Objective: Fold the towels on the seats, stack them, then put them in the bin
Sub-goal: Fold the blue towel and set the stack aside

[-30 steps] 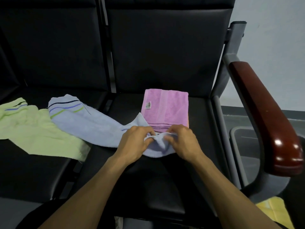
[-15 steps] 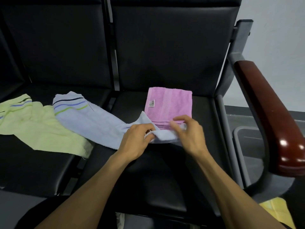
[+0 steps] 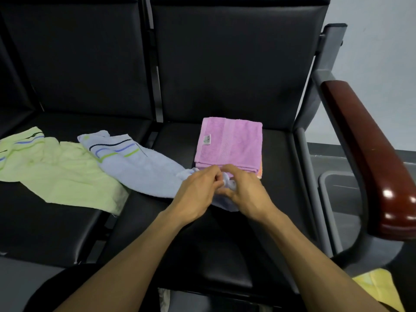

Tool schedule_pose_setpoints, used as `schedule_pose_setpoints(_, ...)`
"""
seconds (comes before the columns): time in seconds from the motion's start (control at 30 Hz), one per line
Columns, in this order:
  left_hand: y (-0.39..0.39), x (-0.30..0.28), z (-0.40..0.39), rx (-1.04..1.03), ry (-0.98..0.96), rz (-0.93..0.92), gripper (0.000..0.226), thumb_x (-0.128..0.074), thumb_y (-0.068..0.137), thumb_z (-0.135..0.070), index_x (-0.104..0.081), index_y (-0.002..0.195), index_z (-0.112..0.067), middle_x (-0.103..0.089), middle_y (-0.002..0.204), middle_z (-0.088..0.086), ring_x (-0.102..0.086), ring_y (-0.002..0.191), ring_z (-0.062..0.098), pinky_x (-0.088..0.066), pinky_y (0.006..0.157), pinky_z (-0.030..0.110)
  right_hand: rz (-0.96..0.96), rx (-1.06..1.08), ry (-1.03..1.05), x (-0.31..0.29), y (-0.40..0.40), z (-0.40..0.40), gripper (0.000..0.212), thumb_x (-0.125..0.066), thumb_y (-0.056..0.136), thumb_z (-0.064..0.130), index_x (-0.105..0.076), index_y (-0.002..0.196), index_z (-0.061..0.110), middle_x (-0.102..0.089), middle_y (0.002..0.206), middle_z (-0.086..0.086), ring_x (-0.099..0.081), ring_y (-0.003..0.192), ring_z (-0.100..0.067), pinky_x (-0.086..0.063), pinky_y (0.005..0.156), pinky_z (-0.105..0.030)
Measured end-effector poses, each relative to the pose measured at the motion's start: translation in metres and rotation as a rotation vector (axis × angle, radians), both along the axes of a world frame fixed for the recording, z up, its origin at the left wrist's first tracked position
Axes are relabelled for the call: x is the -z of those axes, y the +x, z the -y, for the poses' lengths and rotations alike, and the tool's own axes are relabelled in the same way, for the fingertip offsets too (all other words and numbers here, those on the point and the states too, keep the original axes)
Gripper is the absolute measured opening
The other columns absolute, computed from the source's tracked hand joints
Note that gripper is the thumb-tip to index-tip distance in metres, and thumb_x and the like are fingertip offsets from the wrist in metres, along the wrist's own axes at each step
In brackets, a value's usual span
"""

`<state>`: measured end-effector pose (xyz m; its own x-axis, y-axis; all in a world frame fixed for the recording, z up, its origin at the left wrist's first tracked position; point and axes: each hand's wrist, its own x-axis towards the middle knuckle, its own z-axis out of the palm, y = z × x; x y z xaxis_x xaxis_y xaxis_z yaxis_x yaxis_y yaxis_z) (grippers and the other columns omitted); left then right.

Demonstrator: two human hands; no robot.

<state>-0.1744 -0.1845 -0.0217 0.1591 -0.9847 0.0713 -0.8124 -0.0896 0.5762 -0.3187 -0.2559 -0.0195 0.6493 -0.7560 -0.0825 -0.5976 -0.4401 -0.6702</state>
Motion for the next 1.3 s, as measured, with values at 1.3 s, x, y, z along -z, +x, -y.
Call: schedule_pose_setpoints(1.3,0.011,0.002,0.003,-0.068,-0.090,-0.038,0.021,-0.072,0.087,-0.019,-0.055,0.080,-0.029,-0.044,0.060,-0.011,-0.043,0.061,0.008,-0.040,0.059,0.035,-0.094,0.085,-0.081,-0.015,-0.002,0.001,0.008,-0.059,0.095,0.026,-0.065,0.090,0.027,-0.064,0.077,0.005,-0.059,0.073,-0.018,-0.050,0.066,-0.034)
